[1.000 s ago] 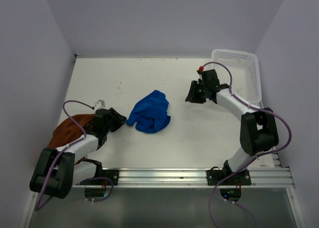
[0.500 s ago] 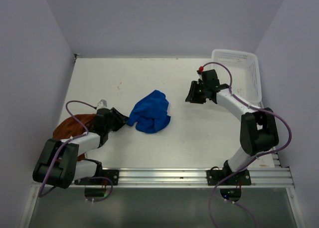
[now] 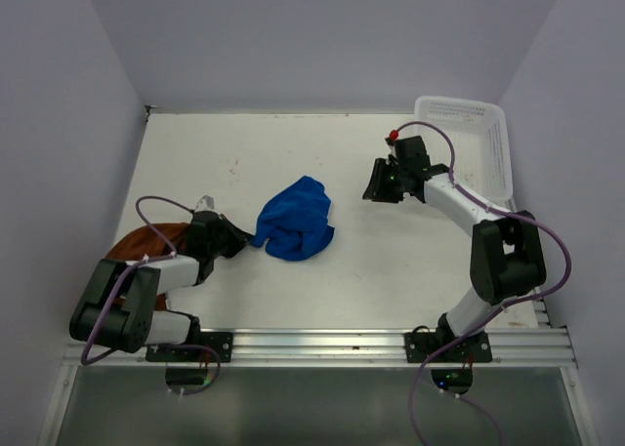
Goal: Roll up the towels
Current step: Flatten the towel
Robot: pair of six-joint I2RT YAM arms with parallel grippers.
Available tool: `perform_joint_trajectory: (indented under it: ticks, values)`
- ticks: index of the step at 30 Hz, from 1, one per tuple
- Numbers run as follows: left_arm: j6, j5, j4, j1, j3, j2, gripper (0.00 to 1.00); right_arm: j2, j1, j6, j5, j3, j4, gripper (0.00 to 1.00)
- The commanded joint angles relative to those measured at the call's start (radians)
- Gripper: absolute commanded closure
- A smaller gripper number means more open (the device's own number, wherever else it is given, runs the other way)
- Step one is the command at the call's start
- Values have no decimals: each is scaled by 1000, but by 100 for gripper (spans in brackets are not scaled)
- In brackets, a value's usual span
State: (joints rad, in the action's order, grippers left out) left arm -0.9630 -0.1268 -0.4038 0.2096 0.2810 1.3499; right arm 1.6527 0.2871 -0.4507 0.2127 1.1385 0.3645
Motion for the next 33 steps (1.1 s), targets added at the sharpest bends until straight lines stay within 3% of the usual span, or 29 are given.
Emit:
perform_joint_trajectory:
  ticks: [1,6,10,22,29,31,32,33]
  values:
    - [91,32,66,-4,53,-18,100,-34,1,21,43,0,-19,64]
    - [246,156,290,-4,178,-176,100,-47,32,24,148,-20,-101,59]
    - [335,237,431,-1,248,-325,100,-44,132,61,166,-5,-127,54]
    - [477,262,618,24,438,-351,100,34,297,12,249,-66,-274,48]
    - [480,256,628,28,438,-362,100,116,346,-25,280,-89,-352,48]
    - [481,250,629,30,438,-362,100,131,354,-32,278,-79,-358,54]
    - [483,248,631,30,440,-363,100,131,354,-43,274,-77,-358,63]
    - [487,251,632,30,443,-362,100,127,353,-45,261,-79,-358,82]
